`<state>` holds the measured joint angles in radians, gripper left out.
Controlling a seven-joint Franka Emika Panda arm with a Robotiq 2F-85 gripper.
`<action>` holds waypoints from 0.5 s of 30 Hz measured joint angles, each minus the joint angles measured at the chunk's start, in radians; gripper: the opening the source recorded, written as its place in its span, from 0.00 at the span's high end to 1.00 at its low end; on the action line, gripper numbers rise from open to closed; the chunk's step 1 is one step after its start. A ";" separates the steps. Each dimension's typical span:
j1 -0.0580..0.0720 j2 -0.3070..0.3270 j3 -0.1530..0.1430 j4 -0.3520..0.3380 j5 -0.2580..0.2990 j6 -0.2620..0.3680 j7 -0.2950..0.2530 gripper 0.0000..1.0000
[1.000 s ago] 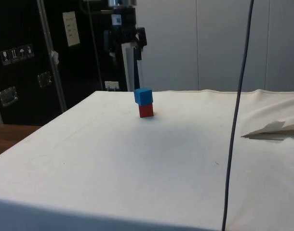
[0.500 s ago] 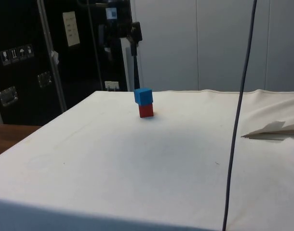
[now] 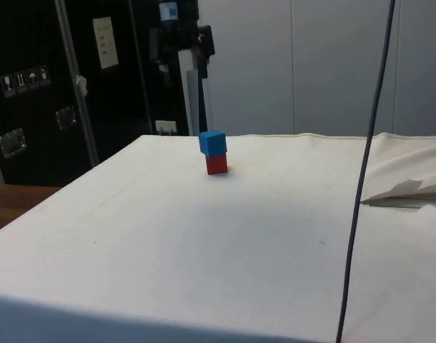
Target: Stack the two cubes.
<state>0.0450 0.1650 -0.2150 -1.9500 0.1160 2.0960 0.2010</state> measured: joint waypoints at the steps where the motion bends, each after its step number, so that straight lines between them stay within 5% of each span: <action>1: 0.000 0.000 0.000 0.000 0.000 0.000 0.000 0.00; 15: 0.000 -0.077 0.041 -0.096 -0.016 0.001 -0.009 0.00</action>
<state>0.0450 0.0880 -0.1740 -2.0460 0.1000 2.0970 0.1920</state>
